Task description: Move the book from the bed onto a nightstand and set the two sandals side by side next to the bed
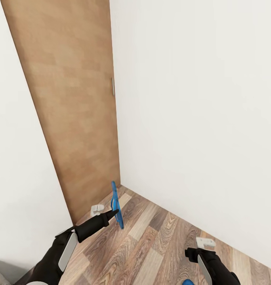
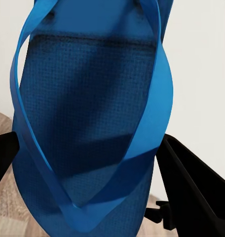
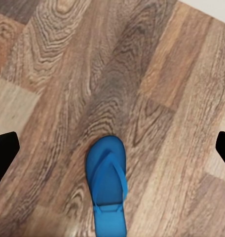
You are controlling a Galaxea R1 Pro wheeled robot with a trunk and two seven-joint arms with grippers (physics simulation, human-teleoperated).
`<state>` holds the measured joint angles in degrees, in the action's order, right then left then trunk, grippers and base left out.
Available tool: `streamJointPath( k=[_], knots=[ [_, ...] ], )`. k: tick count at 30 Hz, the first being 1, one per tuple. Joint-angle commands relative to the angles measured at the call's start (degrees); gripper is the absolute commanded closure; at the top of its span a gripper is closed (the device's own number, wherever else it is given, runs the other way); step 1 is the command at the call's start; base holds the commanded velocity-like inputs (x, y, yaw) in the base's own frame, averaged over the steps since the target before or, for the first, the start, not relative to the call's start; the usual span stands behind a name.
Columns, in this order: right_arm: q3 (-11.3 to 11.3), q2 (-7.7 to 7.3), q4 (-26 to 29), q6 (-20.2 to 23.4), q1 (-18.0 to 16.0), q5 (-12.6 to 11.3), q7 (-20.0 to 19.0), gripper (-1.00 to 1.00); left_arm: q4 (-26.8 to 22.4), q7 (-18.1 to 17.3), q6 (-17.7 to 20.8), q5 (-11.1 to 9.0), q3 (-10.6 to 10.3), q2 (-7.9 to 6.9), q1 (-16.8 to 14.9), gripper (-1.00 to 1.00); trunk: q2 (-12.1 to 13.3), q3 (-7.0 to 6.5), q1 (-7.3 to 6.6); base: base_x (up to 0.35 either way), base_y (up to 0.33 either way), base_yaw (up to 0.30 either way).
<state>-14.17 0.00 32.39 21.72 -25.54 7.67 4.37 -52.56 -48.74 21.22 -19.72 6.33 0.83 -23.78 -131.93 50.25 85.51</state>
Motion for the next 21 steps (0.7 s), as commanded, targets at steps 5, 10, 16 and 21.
streamJointPath(
  k=[5,10,16,21],
  knots=[
    [-0.07,0.07,0.13,0.33,-0.03,3.19,0.02,-1.00,0.00,-0.22,0.57,-0.26,0.25,-0.03,-0.04,1.00,-2.04,0.96,1.09,0.000,0.000,0.000],
    [-0.14,0.09,0.13,0.34,-0.04,5.24,-0.05,-1.00,0.00,-0.22,0.58,-0.27,0.13,0.04,-0.04,1.00,-4.05,1.86,2.19,0.000,0.000,0.000],
    [-0.15,0.09,0.13,0.32,-0.03,5.16,-0.06,-1.00,0.00,-0.20,0.56,-0.24,0.07,0.05,-0.04,1.00,-6.46,2.93,3.51,0.000,0.000,0.000],
    [-0.15,0.09,0.13,0.34,-0.01,5.09,-0.06,-1.00,0.00,-0.14,0.50,-0.23,0.00,0.05,-0.04,1.00,-8.46,3.83,4.61,0.000,0.000,0.000]
  ],
)
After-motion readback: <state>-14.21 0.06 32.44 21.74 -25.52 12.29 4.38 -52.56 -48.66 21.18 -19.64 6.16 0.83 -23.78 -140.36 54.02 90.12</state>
